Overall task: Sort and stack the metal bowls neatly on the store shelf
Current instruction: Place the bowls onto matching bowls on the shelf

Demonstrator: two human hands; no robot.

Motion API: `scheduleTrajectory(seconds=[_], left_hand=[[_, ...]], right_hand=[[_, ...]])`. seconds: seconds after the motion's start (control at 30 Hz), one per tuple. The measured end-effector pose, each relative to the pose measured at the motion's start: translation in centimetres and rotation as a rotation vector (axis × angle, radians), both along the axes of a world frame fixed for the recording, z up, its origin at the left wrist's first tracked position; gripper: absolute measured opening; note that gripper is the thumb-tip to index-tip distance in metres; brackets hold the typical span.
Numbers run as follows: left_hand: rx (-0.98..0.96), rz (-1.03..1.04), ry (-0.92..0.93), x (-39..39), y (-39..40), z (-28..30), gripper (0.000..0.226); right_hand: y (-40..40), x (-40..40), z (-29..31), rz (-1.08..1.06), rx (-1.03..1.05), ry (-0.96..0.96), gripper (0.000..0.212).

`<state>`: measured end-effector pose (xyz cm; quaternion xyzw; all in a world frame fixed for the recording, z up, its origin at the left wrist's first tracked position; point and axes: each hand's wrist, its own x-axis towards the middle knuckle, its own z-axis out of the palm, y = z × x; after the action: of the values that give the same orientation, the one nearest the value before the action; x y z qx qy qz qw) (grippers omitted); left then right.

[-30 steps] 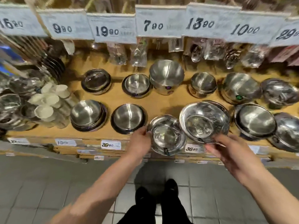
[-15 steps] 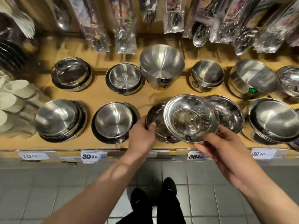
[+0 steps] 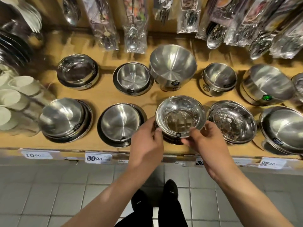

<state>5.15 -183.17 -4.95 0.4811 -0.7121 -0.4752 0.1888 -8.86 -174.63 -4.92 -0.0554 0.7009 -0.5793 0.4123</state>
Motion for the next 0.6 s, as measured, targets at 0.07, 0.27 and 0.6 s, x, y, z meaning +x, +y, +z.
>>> scheduleTrajectory(seconds=[0.07, 0.27, 0.6], left_hand=[[-0.03, -0.057, 0.012, -0.3, -0.9, 0.3, 0.022], [-0.083, -0.134, -0.113, -1.6, -2.2, 0.1, 0.036], [-0.185, -0.123, -0.151, -1.9, -2.2, -0.5, 0.033]], right_hand=[[-0.2, 0.1, -0.4, 0.004, 0.019, 0.027, 0.028], [0.3, -0.1, -0.8, 0.179, 0.339, 0.433, 0.034], [0.7, 0.0, -1.0, 0.256, 0.441, 0.804, 0.031]])
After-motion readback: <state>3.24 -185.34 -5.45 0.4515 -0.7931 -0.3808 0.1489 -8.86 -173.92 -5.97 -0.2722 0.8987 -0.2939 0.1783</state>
